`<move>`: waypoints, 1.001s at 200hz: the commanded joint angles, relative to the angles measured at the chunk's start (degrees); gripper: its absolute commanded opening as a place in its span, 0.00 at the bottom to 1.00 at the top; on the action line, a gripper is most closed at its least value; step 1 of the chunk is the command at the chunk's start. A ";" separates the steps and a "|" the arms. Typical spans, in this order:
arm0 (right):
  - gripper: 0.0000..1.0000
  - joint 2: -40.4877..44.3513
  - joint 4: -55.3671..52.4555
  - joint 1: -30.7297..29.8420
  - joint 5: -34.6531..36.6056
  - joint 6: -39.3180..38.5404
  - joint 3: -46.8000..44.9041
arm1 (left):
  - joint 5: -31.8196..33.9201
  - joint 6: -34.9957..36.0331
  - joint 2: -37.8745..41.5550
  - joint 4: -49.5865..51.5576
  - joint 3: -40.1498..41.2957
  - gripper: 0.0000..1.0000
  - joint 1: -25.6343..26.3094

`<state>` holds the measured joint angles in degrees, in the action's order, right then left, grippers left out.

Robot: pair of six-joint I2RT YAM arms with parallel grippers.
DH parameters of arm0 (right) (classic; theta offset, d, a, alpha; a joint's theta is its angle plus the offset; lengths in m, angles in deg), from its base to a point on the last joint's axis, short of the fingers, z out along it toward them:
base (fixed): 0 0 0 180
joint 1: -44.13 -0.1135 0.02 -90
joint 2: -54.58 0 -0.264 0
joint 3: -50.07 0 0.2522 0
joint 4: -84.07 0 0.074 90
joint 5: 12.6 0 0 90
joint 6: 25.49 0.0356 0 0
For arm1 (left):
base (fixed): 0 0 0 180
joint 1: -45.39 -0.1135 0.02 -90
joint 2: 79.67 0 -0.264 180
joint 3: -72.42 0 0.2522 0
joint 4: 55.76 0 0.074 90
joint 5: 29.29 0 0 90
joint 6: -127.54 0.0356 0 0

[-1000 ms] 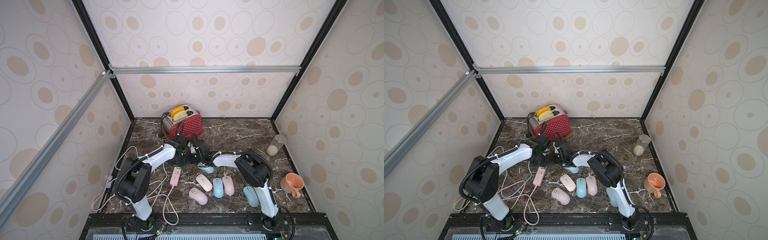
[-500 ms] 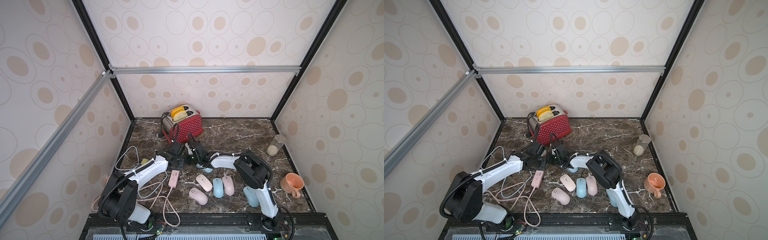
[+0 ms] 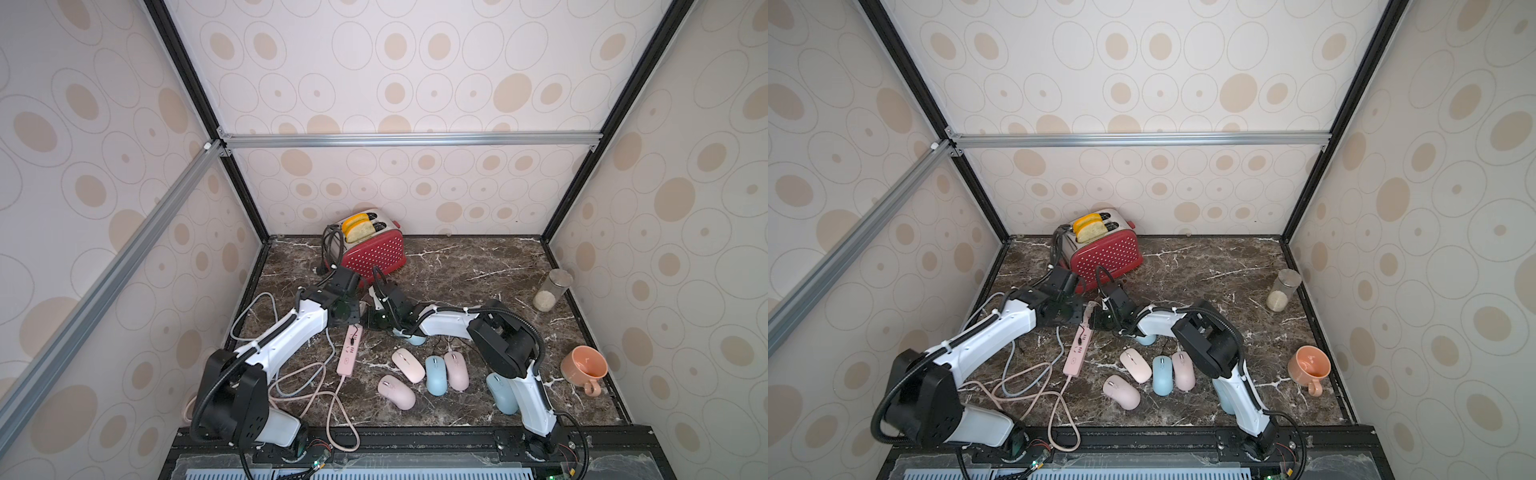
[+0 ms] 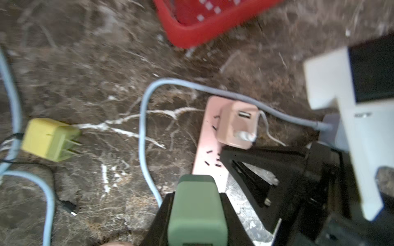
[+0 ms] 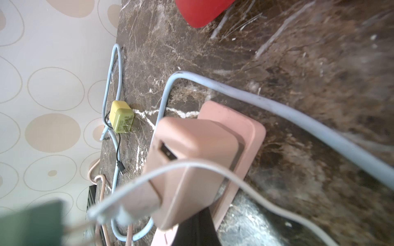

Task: Unplug the wireless mouse
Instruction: Remove the plug from the socket, then place the plug at the center of the board.

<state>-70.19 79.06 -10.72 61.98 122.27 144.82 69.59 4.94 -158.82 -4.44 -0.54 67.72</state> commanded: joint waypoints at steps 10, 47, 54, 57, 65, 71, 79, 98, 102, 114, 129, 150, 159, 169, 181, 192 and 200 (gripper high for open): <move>0.00 -3.99 -12.75 0.42 5.31 -0.94 -2.91 | 9.82 -7.49 4.92 -0.44 4.51 0.00 -4.26; 0.00 -2.91 -13.24 0.40 6.49 -1.68 -3.08 | 16.60 -13.76 3.58 -1.71 7.87 0.00 -7.09; 0.00 -2.64 -13.32 0.37 6.70 -1.90 -3.17 | 17.27 -15.02 2.87 -1.70 8.07 0.00 -7.12; 0.00 -2.55 -13.32 0.44 6.72 -2.00 -3.20 | 17.38 -15.27 2.60 -1.70 8.28 0.00 -7.12; 0.01 -2.19 -13.48 0.43 7.08 -2.32 -3.16 | 17.44 -16.41 2.19 -1.88 9.06 0.07 -7.10; 0.01 -1.94 -13.59 0.42 7.35 -2.61 -3.19 | 17.20 -17.18 2.03 -2.61 9.73 0.15 -7.06; 0.02 -1.63 -13.51 0.40 7.42 -2.91 -3.28 | 16.73 -17.68 1.99 -3.88 10.72 0.22 -7.12; 0.06 -0.74 -13.22 0.44 7.28 -4.57 -3.04 | 14.99 -18.50 2.16 -5.90 11.78 0.46 -7.17; 0.07 -0.46 -12.92 0.42 7.32 -4.97 -3.13 | 14.86 -18.62 2.23 -5.99 11.82 0.50 -7.12; 0.12 0.53 -10.87 0.40 6.88 -6.16 -3.97 | 14.50 -18.56 2.63 -6.32 11.75 0.63 -7.18; 0.20 1.82 -7.78 0.40 5.88 -7.74 -5.04 | 14.36 -18.46 3.35 -6.32 11.72 0.76 -7.12; 0.37 3.39 -3.54 0.44 2.81 -9.95 -5.78 | 14.40 -18.80 4.78 -6.36 11.91 0.98 -7.15; 0.43 3.94 -3.16 0.36 1.82 -11.05 -5.43 | 13.84 -18.74 5.85 -6.97 12.13 0.99 -7.19; 0.47 4.78 -2.58 0.12 1.37 -12.49 -5.35 | 12.81 -18.49 7.29 -7.83 12.40 0.99 -7.12; 0.51 5.92 -3.04 -0.06 1.27 -14.22 -5.04 | 11.02 -17.88 9.21 -9.42 12.66 0.99 -7.26; 0.54 6.94 -4.09 -0.21 1.01 -15.77 -4.60 | 9.51 -17.46 10.79 -10.11 12.50 0.99 -7.20; 0.56 7.85 -4.41 -0.21 1.01 -16.37 -4.68 | 8.44 -17.02 11.78 -10.63 12.31 0.99 -7.18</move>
<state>-66.57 76.48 -10.41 63.69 110.03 140.25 80.52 -12.52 -150.52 -12.83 12.16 60.81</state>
